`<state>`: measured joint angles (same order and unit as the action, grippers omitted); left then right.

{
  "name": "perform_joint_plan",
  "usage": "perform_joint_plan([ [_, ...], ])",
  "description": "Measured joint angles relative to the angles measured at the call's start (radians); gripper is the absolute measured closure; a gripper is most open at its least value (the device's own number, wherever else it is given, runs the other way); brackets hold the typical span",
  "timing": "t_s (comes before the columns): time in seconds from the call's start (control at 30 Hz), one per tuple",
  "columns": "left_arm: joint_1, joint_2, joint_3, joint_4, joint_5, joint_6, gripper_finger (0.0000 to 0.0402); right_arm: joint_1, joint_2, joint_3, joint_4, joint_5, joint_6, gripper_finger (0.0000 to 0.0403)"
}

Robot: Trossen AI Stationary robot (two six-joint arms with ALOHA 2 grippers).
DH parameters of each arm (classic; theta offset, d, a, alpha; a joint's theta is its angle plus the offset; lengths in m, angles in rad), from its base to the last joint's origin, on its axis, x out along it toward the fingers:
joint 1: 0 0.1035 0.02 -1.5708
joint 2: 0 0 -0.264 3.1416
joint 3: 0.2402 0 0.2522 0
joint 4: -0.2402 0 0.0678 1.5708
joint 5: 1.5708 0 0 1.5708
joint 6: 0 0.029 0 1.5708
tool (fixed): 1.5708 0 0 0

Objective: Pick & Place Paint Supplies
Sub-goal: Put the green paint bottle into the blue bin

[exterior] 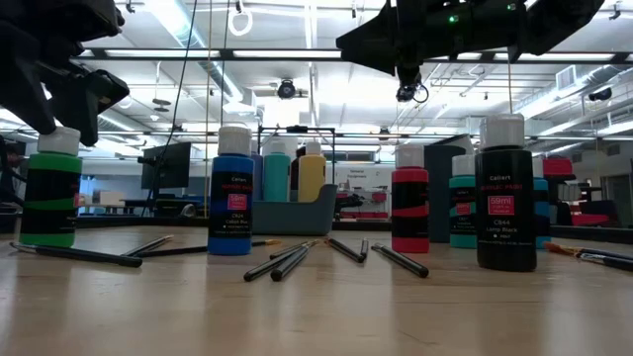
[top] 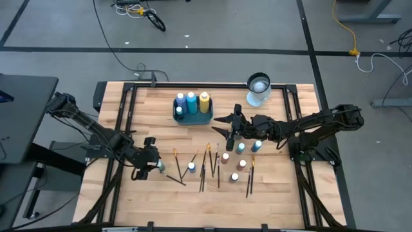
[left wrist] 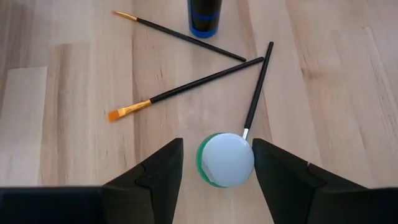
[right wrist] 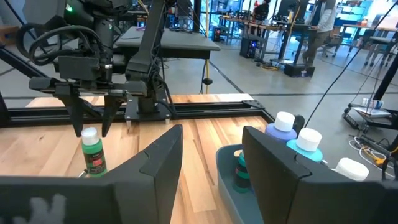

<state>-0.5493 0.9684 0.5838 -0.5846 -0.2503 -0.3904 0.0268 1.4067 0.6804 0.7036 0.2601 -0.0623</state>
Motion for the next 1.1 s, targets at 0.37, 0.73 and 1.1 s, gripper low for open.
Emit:
perform_joint_plan([
  [0.37,0.0,0.0,0.0,0.0,0.024,-0.015,0.0203,0.0,0.0,0.0,0.0,0.0,0.002,0.0233],
  [0.73,0.0,0.0,0.0,0.0,0.015,-0.009,0.0255,0.0,0.0,0.0,0.0,0.0,0.002,0.0233],
  [1.1,0.004,-0.002,0.033,0.022,-0.102,0.001,0.0273,0.0,0.0,0.0,0.0,0.0,0.002,0.0233],
])
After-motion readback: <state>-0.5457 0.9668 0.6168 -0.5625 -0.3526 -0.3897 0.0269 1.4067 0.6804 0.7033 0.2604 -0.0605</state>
